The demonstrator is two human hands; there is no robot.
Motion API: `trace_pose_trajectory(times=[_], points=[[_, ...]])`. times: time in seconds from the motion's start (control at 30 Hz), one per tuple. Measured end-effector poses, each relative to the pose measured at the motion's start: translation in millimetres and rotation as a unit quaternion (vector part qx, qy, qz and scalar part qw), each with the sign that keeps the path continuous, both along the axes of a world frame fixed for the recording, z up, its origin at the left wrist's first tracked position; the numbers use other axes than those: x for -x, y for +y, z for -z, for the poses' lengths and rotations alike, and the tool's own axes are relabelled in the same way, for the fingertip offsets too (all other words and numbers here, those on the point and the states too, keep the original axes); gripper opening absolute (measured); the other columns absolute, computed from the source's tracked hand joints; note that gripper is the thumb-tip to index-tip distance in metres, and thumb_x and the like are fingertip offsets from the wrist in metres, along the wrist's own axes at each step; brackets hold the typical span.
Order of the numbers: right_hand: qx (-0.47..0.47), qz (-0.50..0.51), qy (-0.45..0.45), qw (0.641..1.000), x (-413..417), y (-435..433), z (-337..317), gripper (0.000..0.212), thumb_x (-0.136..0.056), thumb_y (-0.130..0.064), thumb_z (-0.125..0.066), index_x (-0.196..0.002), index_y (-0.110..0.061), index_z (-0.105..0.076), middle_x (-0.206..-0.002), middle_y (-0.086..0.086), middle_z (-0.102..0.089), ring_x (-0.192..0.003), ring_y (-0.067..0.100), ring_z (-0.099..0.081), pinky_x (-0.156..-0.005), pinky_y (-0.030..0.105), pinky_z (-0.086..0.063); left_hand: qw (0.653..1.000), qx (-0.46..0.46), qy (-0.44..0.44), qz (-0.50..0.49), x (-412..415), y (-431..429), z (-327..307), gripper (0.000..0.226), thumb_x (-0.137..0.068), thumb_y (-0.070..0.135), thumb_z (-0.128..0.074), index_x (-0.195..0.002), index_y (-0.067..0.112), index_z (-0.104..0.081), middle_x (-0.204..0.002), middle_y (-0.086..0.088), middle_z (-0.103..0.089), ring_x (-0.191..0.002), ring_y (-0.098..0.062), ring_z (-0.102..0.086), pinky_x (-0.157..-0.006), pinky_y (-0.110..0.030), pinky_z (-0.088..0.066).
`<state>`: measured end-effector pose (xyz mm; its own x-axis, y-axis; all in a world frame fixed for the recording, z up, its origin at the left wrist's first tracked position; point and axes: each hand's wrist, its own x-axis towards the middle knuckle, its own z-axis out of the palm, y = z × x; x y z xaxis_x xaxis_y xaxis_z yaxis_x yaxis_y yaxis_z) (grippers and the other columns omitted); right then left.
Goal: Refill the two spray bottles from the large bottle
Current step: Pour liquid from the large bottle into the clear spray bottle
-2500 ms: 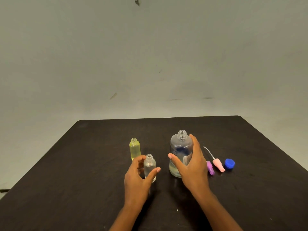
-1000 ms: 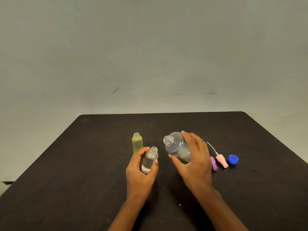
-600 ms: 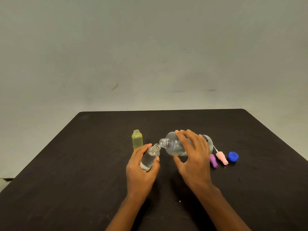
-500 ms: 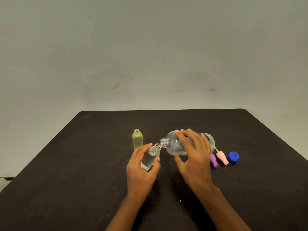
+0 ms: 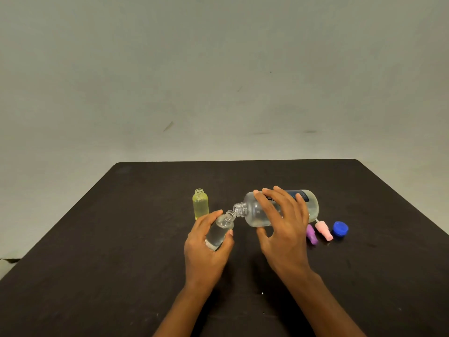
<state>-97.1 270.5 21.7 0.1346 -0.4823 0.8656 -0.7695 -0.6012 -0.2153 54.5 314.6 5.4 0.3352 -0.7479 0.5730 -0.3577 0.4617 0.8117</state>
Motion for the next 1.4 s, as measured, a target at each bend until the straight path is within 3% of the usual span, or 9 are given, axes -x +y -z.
trace_pose_trajectory(times=[0.6, 1.4], points=[[-0.007, 0.006, 0.003, 1.0, -0.5, 2.4, -1.8, 0.088, -0.052, 0.011, -0.08, -0.129, -0.021, -0.052, -0.129, -0.003, -0.049, -0.129, 0.021, -0.043, -0.119, 0.04, -0.013, 1.0, 0.0, -0.023, -0.003, -0.8, 1.0, -0.4, 0.041, -0.073, 0.033, -0.064, -0.11, 0.017, -0.067, -0.104, 0.012, -0.066, -0.099, -0.004, -0.063, -0.085, -0.012, -0.045], [-0.007, 0.005, 0.008, 1.0, -1.0, 3.4, -1.6, 0.09, -0.05, 0.017, -0.075, -0.128, -0.022, -0.05, -0.13, -0.003, -0.048, -0.13, 0.021, -0.043, -0.117, 0.047, -0.017, 0.999, -0.005, -0.039, -0.012, -1.3, 0.3, 1.9, 0.04, -0.073, 0.034, -0.064, -0.11, 0.021, -0.067, -0.108, 0.015, -0.064, -0.101, -0.005, -0.063, -0.087, -0.012, -0.044]])
